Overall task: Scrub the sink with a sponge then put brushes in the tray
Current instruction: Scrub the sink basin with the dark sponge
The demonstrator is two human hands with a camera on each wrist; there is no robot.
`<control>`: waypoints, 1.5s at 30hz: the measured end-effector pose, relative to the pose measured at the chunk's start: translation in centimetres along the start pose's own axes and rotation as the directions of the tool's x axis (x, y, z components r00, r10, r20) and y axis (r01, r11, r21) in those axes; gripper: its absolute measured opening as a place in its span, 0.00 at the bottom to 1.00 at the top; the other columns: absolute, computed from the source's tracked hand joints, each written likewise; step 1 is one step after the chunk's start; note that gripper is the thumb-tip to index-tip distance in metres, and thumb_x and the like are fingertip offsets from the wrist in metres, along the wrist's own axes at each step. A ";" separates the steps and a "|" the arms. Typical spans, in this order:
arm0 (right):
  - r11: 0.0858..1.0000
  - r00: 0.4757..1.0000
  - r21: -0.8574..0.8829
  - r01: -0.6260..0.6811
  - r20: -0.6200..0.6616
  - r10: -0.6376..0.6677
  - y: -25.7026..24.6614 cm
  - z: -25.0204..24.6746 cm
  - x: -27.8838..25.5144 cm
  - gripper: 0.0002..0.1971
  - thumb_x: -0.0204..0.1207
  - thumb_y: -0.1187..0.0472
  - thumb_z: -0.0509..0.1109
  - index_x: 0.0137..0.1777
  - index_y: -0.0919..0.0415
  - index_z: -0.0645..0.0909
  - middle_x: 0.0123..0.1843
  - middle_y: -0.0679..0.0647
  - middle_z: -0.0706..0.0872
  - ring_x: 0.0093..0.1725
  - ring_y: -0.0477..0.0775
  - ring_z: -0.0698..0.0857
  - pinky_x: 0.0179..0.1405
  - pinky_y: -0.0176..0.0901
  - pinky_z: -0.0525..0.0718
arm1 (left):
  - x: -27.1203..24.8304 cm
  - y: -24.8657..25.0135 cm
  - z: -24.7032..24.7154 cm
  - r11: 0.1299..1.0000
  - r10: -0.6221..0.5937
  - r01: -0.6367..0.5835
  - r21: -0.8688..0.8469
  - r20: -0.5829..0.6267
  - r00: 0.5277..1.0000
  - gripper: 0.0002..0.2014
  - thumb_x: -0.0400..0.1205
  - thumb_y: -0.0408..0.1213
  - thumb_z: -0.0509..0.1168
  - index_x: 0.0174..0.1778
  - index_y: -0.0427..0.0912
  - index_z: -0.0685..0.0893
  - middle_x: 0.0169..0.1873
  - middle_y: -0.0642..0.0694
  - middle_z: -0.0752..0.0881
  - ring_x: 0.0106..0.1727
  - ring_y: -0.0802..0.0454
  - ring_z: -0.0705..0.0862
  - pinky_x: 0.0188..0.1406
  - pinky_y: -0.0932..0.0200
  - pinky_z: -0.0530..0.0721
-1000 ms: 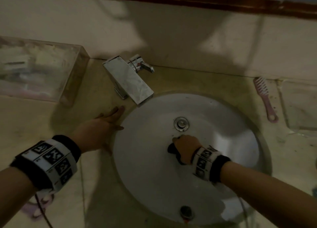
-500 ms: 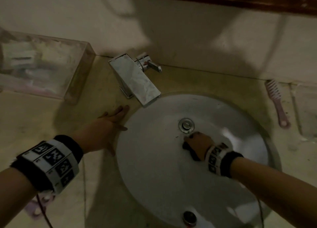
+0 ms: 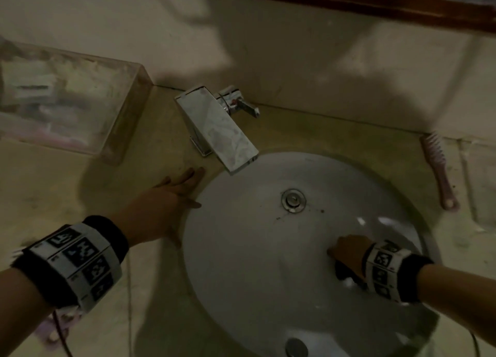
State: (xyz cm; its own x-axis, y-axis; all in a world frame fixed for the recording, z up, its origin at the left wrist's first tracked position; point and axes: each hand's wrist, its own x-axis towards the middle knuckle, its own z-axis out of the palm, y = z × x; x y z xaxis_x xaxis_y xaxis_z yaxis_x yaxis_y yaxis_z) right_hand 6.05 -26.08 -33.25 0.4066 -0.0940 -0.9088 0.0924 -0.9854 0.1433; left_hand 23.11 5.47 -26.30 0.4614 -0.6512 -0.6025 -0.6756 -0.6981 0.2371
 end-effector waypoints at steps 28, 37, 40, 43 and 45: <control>0.933 0.963 0.239 0.267 -0.090 -0.252 -9.7 -2.1 -0.4 0.21 0.82 0.65 0.61 0.75 0.64 0.68 0.70 0.67 0.77 0.67 0.67 0.79 0.64 0.55 0.78 | -0.1 0.1 0.0 0.999 0.001 0.000 -0.050 0.009 1.000 0.41 0.64 0.57 0.77 0.75 0.53 0.74 0.74 0.57 0.26 0.77 0.64 0.30 0.86 0.52 0.43; 0.519 0.970 0.854 0.026 -0.148 0.195 -7.0 -9.7 3.2 0.20 0.85 0.51 0.57 0.57 0.70 0.79 0.47 0.63 0.84 0.44 0.60 0.84 0.51 0.45 0.84 | 0.0 0.0 -0.1 0.996 -0.003 0.004 -0.089 0.001 1.000 0.41 0.64 0.56 0.77 0.74 0.52 0.75 0.73 0.59 0.27 0.76 0.65 0.30 0.86 0.53 0.43; 0.829 0.977 0.525 0.193 -0.183 -0.111 -9.3 -7.5 1.6 0.34 0.81 0.53 0.64 0.81 0.66 0.55 0.77 0.67 0.69 0.75 0.66 0.71 0.74 0.51 0.70 | 0.0 -0.1 -0.1 0.996 0.004 -0.004 -0.091 -0.002 1.000 0.41 0.65 0.56 0.77 0.75 0.52 0.74 0.73 0.57 0.27 0.77 0.64 0.30 0.85 0.53 0.42; 0.810 0.956 0.514 0.284 -0.090 -0.279 -12.6 -5.2 1.5 0.34 0.80 0.56 0.65 0.81 0.65 0.55 0.76 0.67 0.71 0.73 0.66 0.73 0.72 0.52 0.73 | 0.0 -0.3 0.1 0.996 0.023 -0.024 -0.088 -0.010 1.000 0.41 0.65 0.55 0.77 0.75 0.53 0.74 0.74 0.58 0.26 0.77 0.64 0.30 0.84 0.57 0.40; 0.785 0.955 0.547 0.289 -0.111 -0.275 -13.5 -5.2 2.2 0.35 0.81 0.59 0.64 0.83 0.64 0.51 0.77 0.67 0.69 0.75 0.66 0.72 0.73 0.52 0.73 | 0.1 -0.5 0.3 0.994 0.029 -0.031 -0.109 -0.026 0.999 0.41 0.64 0.55 0.78 0.74 0.53 0.74 0.74 0.58 0.27 0.77 0.64 0.30 0.81 0.62 0.38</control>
State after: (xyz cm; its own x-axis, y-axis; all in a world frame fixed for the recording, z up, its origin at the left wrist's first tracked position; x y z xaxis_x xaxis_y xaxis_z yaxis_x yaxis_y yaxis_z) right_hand 10.41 -12.20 -35.10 0.4638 0.1965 -0.8638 -0.3072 -0.8789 -0.3649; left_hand 23.35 5.86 -26.69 0.4563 -0.6785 -0.5757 -0.6231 -0.7055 0.3377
